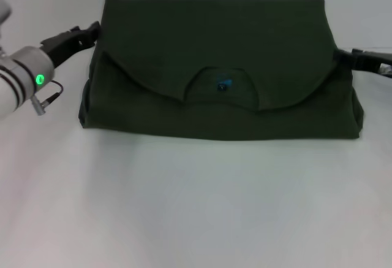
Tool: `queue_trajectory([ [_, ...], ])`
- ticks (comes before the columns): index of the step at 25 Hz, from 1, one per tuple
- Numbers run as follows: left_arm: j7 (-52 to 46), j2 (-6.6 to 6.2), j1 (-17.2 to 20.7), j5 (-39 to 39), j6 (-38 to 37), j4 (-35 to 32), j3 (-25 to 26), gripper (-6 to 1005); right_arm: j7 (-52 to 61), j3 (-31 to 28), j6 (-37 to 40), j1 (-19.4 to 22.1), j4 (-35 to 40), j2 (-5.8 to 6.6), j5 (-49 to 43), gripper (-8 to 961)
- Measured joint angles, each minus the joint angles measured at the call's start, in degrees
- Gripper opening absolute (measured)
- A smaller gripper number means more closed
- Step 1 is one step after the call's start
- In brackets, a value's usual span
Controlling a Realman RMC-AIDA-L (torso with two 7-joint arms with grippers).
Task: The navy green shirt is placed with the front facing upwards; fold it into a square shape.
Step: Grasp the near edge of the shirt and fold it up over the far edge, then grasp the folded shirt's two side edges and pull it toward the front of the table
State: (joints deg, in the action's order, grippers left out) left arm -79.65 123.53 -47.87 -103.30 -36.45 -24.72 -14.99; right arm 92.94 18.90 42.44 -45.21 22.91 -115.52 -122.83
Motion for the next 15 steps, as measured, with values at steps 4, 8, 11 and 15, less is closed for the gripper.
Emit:
queue_trajectory([
  [4,-3.2,0.26,3.6,0.1,-9.2,-3.4,-0.1,517,3.2,0.6,4.2,0.7,2.7,0.68,-0.1,419],
  [8,-4.1,0.19,7.9,0.1,-19.9,-5.4,-1.1,614,7.6,1.2,11.7,3.0,4.4,2.22,0.3,585],
  [11,-4.8,0.22,10.9,0.0,-23.1,-7.3,-4.4,628,10.7,1.4,17.7,5.1,5.9,2.90,0.7,653],
  [15,-5.4,0.28,14.8,-0.3,-25.0,-10.3,-10.5,646,14.9,1.7,24.7,7.5,7.4,3.76,0.5,695],
])
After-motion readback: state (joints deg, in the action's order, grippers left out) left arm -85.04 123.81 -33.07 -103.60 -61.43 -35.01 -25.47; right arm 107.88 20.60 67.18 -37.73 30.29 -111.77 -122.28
